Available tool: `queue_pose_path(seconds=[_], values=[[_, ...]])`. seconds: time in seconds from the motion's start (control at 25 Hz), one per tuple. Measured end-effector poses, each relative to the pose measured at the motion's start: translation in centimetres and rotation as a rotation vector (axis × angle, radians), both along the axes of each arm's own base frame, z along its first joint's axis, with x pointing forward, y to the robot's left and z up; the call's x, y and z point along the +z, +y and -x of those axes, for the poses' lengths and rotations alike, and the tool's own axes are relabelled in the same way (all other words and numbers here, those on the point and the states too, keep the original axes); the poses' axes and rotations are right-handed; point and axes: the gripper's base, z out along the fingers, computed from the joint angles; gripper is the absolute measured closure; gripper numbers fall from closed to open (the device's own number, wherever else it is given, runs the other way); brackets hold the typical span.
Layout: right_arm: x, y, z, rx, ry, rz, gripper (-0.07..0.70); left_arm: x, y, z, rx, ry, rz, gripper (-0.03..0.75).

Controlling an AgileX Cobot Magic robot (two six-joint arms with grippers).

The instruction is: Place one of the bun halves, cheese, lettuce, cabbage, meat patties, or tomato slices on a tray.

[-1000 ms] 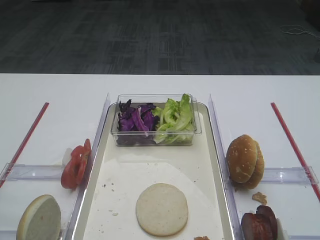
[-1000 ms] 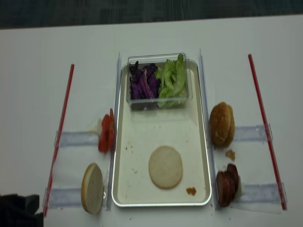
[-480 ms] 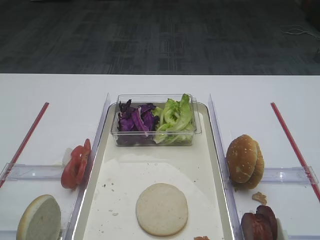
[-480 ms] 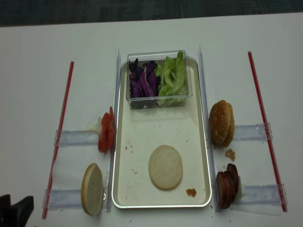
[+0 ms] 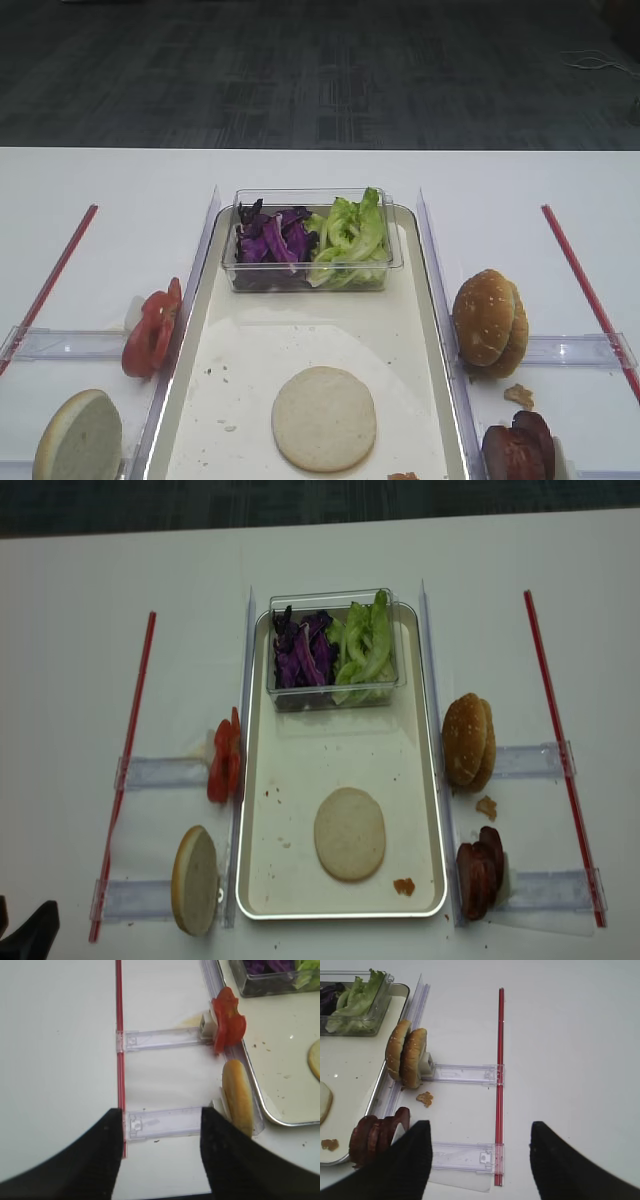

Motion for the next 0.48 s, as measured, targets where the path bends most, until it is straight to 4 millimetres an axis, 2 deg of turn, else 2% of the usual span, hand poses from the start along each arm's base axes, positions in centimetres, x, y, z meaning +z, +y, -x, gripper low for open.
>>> queue_pose_path(seconds=[0.48], values=[[0.0, 0.0, 0.0, 0.0, 0.0, 0.0, 0.155, -0.07, -0.29, 1.07, -0.047, -0.071, -0.023, 0.381]])
